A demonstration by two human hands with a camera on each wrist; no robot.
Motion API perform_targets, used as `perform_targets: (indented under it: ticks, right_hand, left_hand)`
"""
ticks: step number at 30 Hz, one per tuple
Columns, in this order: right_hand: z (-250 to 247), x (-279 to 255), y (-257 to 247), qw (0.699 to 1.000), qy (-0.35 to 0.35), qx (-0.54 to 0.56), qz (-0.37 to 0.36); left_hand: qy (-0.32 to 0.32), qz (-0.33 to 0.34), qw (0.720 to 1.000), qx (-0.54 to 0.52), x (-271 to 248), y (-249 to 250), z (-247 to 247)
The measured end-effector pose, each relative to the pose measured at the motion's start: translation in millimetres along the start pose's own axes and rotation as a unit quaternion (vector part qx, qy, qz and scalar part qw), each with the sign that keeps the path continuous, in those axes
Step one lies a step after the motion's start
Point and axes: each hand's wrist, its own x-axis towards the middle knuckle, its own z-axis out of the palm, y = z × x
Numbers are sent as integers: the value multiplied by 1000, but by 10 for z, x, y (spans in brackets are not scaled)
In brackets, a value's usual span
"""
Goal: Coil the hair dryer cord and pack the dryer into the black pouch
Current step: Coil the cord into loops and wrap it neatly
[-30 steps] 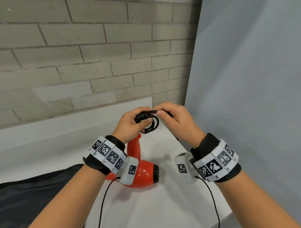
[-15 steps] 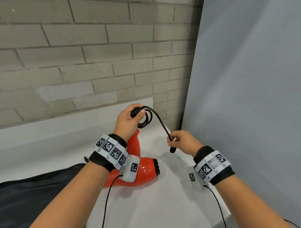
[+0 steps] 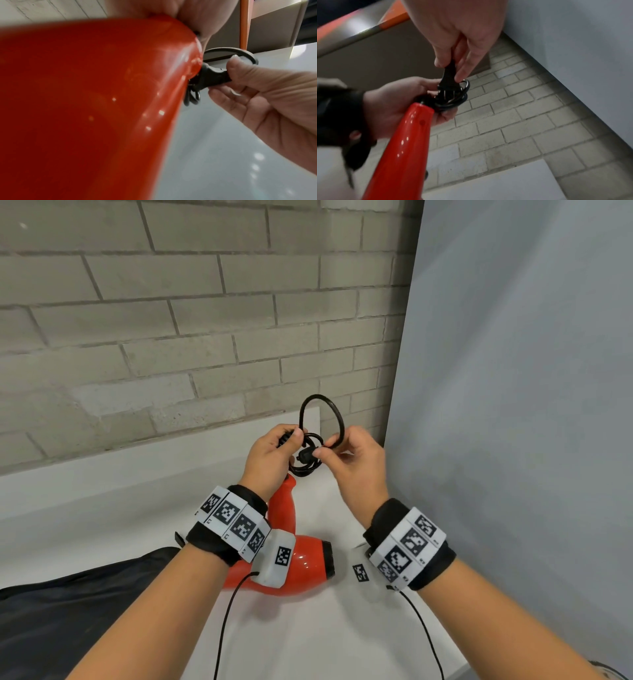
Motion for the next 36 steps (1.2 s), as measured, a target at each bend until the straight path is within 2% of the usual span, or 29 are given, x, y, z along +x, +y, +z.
perform_targets:
  ticks: [3,8,11,13,17,23,27,30,32,34,36]
  right_hand:
    - [78,-73,42,998,-13,-38,-49]
    - [95,-33,116,997,-34,-74,-19]
    - [131,-3,166,990,1,-137,-42]
    - [146,33,230,994,8,-102,-25]
    - [165,97,321,994,-91,-5,66]
    - [30,-7,446,986,-128,44,94]
    - [-132,-167,655,981,-171,-62,65]
    - [-258,-181,842,963,-184,-171,101]
    - [-304,-136,862,944,-197,-233,126]
    - [-310,-81,794,938,-209,-242,130]
    - [-290,-41,673,944,-237,-173,148]
  left_hand:
    - [-12,-9,1000,-27,-10,16,6]
    - [-7,-15,999,-29,-37,38,27]
    - [-49,4,999,-19,-65,59,80]
    - [-68,15,997,-17,-99,78,122]
    - [-53,4,998,-32,-85,61,123]
    - [-78,-3,995,-61,-63,71,138]
    - [-43,-21,997,-67,18,18,102]
    - [-42,-24,995,-88,1,15,58]
    - [-46,-2,996,-73,-32,43,60]
    - [-56,23,997,-48,-54,61,81]
    - [-66,27,996,-45,-52,60,88]
